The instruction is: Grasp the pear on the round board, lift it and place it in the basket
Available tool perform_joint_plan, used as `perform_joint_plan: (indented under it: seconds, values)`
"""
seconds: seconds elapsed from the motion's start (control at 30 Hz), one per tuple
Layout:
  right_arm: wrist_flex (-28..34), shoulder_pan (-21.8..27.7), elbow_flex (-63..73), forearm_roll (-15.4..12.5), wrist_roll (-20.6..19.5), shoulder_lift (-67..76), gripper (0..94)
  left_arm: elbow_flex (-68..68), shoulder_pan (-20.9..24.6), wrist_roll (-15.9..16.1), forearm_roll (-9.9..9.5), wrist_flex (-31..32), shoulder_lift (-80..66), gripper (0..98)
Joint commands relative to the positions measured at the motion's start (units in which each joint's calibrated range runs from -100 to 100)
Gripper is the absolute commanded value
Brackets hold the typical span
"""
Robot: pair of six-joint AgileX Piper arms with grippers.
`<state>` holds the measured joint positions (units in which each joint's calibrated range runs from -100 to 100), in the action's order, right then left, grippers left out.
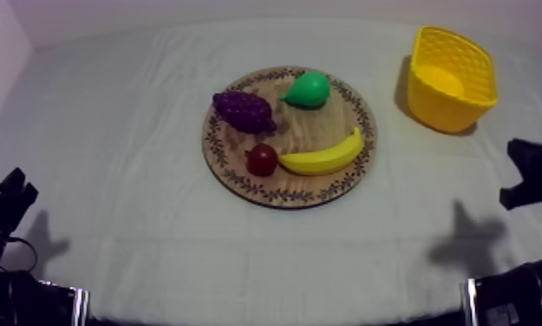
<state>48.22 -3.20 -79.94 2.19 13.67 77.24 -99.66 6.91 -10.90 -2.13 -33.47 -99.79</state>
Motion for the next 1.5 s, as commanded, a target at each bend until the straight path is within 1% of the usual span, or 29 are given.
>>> perform_joint_plan:
  seconds: [0.0, 0.13, 0.23, 0.33, 0.47, 0.63, 0.8, 0.97, 1.3, 1.33, 1.37, 1.4, 1.47]
  values:
    - [4.85, -4.57, 19.08, 0.47, 2.37, -14.97, 3.4, 0.0, 0.01, 0.0, 0.01, 0.0, -0.04, 0.1]
    - [9.8, -11.03, 33.85, 2.81, 4.86, -28.39, 3.8, 0.0, 0.01, 0.01, 0.01, 0.0, -0.04, 0.1]
    - [13.85, -13.9, 45.14, 3.5, 7.86, -37.73, 4.0, 0.0, 0.01, -0.01, 0.01, 0.0, -0.04, 0.1]
    - [17.4, -15.34, 55.26, 3.63, 11.43, -46.89, 4.3, 0.0, 0.01, -0.01, 0.01, 0.0, -0.04, 0.1]
    - [19.91, -17.23, 64.86, 5.35, 14.2, -57.98, 4.7, 0.0, 0.01, -0.02, 0.01, 0.0, -0.04, 0.1]
    - [21.92, -17.84, 77.5, 6.73, 16.74, -70.47, 5.5, 0.0, 0.01, 0.0, 0.01, 0.0, -0.04, 0.1]
    - [23.82, -17.98, 88.09, 7.98, 18.07, -81.65, 7.3, 0.0, 0.01, 0.0, 0.01, 0.0, -0.04, 0.1]
    - [24.02, -17.7, 91.51, 8.01, 18.93, -89.85, 9.5, 0.0, 0.01, 0.0, 0.01, 0.0, -0.04, 0.1]
    - [19.56, -18.11, 83.96, 7.44, 18.27, -96.54, 14.8, 0.0, 0.01, 0.0, 0.01, 0.0, -0.04, 0.1]
    - [19.3, -18.19, 83.37, 7.39, 18.2, -96.68, 17.5, 0.0, 0.01, -0.01, 0.01, 0.0, -0.04, 0.1]
    - [18.96, -18.28, 82.86, 7.37, 18.09, -96.78, 22.3, 0.0, 0.01, -0.01, 0.01, 0.0, -0.04, 0.1]
    - [18.33, -18.34, 82.47, 7.39, 17.67, -96.85, 29.1, 0.0, 0.01, -0.01, 0.01, 0.0, -0.04, 0.1]
    - [17.32, -18.44, 81.97, 7.22, 17.27, -96.89, 52.0, 0.0, 0.01, -0.01, 0.01, 0.0, -0.04, 0.1]
